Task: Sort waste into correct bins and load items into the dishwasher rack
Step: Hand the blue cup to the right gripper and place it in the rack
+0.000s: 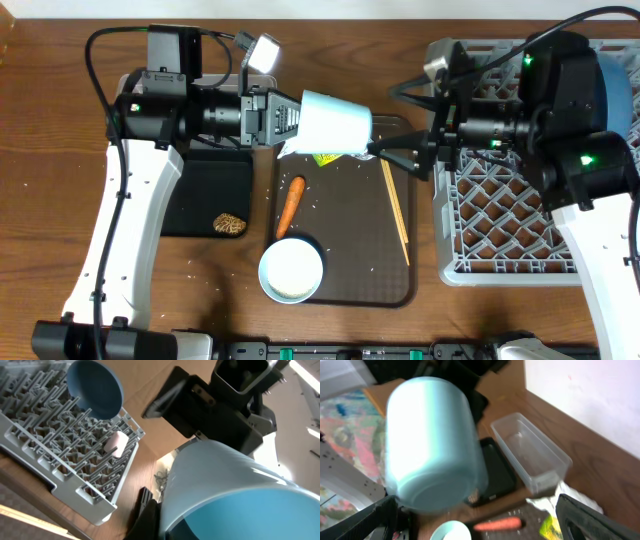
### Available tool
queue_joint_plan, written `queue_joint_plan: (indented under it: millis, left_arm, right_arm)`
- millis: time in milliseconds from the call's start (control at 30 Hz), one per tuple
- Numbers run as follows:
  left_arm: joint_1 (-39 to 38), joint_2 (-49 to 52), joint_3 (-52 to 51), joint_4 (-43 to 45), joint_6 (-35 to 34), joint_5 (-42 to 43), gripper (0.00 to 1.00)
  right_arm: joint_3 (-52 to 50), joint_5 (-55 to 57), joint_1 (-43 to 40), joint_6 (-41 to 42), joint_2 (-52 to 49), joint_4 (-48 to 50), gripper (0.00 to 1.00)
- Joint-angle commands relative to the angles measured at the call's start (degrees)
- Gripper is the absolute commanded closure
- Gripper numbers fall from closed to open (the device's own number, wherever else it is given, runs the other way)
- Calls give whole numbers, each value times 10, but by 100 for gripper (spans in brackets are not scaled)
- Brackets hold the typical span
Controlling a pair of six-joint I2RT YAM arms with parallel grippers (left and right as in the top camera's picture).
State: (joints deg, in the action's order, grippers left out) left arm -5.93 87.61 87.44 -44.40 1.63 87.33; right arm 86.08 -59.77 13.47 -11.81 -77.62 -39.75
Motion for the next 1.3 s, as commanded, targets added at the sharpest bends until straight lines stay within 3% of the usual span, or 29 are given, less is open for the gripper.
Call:
queue_joint_plan:
  millis: [0,133,333,467,533,567,633,767,900,1133,1267]
  left_arm:
    - [-3,-4,0,2,0,28,94]
    - [-3,-4,0,2,0,28,94]
    - [-3,-4,0,2,0,28,94]
    - [-3,-4,0,2,0,28,94]
    - [-2,-4,0,2,0,26,93]
    - [-2,-4,0,2,0,24,83]
    - [-2,-4,0,2,0,10,42]
    - [-1,-4,0,2,0,-17,9]
    - [8,-4,0,4,0,-19,1]
    - [16,-4,0,4,0,-19,2]
    - [16,-4,0,4,0,-19,2]
  right_arm:
    - [0,-18,28,-21,-7,13,6]
    - [0,-18,61,-22,-15,24,9]
    - [0,-18,87,-35,-20,31,21]
    - [0,-22,87,-34,-20,31,43]
    - [0,-21,87,-30,-19,29,43]
    - [0,-16,85,-30,-18,26,43]
    - [0,14,79,-30,-12,11,44]
    - [0,99,46,-30,18,-38,48]
    - [0,207,-21,0,63,-108,49]
    - [0,478,-156,94,91,-238,49]
    - [-1,576,-219,135,75,-310,50]
